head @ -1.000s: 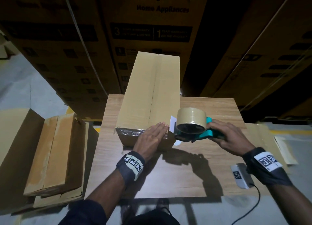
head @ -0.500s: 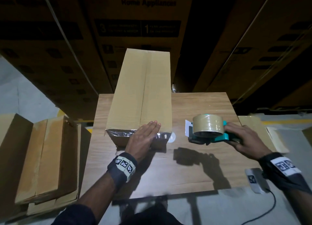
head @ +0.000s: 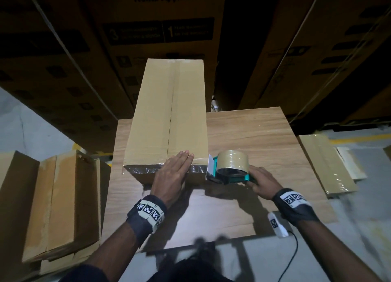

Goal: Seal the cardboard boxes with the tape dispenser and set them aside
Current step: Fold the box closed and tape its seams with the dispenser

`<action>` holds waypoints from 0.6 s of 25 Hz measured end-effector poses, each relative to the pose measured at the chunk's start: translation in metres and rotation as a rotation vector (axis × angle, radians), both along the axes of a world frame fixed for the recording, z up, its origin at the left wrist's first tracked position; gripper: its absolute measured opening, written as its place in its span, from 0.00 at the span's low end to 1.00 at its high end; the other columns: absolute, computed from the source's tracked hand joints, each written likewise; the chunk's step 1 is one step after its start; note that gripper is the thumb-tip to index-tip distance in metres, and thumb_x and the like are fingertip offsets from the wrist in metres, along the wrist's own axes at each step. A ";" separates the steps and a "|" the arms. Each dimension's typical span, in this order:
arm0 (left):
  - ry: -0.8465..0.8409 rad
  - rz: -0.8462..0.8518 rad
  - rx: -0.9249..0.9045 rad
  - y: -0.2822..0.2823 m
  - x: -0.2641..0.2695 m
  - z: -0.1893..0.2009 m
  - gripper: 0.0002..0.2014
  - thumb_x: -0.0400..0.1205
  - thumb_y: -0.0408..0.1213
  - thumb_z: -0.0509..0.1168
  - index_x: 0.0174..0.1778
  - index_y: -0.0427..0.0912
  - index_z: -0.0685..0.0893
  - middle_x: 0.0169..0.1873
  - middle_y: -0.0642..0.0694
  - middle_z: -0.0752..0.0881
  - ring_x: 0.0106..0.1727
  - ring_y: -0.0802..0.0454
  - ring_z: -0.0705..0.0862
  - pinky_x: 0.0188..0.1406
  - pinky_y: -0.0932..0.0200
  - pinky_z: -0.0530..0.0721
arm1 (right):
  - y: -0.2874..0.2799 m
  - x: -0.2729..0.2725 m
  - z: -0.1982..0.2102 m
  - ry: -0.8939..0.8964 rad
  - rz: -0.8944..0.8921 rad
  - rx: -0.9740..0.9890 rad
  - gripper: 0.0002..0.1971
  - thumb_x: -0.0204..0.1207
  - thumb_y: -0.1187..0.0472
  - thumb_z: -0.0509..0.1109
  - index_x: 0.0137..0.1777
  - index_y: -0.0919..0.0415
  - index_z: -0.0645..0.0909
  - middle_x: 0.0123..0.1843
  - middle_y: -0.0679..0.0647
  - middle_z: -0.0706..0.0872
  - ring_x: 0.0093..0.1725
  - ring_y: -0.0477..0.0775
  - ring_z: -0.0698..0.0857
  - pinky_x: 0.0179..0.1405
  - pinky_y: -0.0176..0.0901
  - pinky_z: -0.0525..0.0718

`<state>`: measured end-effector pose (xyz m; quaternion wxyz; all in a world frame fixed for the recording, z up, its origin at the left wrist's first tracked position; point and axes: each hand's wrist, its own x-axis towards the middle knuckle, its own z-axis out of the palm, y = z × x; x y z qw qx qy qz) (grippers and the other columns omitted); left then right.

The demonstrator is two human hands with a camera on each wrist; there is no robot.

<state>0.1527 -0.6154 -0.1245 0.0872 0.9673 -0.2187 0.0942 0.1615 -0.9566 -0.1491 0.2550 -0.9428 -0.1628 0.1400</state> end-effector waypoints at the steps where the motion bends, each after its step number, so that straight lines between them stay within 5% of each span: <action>1: 0.003 0.004 -0.004 -0.001 0.000 0.000 0.45 0.64 0.24 0.83 0.80 0.39 0.79 0.77 0.38 0.80 0.76 0.42 0.81 0.78 0.40 0.66 | 0.000 0.001 -0.001 0.018 -0.003 -0.006 0.23 0.74 0.68 0.74 0.67 0.48 0.80 0.65 0.50 0.88 0.60 0.59 0.86 0.60 0.58 0.83; 6: 0.003 0.022 -0.037 -0.004 -0.001 -0.004 0.44 0.65 0.22 0.81 0.81 0.38 0.77 0.78 0.39 0.79 0.78 0.43 0.80 0.82 0.42 0.64 | 0.006 0.008 0.005 0.112 -0.025 -0.027 0.25 0.77 0.69 0.73 0.74 0.55 0.78 0.68 0.58 0.87 0.60 0.57 0.84 0.53 0.45 0.76; 10: 0.010 0.019 -0.037 -0.003 0.000 -0.004 0.46 0.63 0.21 0.81 0.81 0.37 0.77 0.79 0.39 0.78 0.78 0.42 0.79 0.85 0.52 0.56 | 0.005 0.008 0.011 0.171 -0.013 0.025 0.30 0.78 0.69 0.73 0.78 0.47 0.74 0.66 0.52 0.86 0.57 0.52 0.84 0.51 0.44 0.77; 15: 0.001 0.001 -0.036 -0.003 0.001 0.000 0.47 0.59 0.19 0.82 0.79 0.36 0.79 0.77 0.38 0.80 0.76 0.41 0.81 0.84 0.54 0.53 | -0.007 0.005 0.012 0.181 0.147 -0.380 0.32 0.73 0.66 0.69 0.75 0.40 0.75 0.69 0.48 0.86 0.62 0.60 0.85 0.54 0.51 0.82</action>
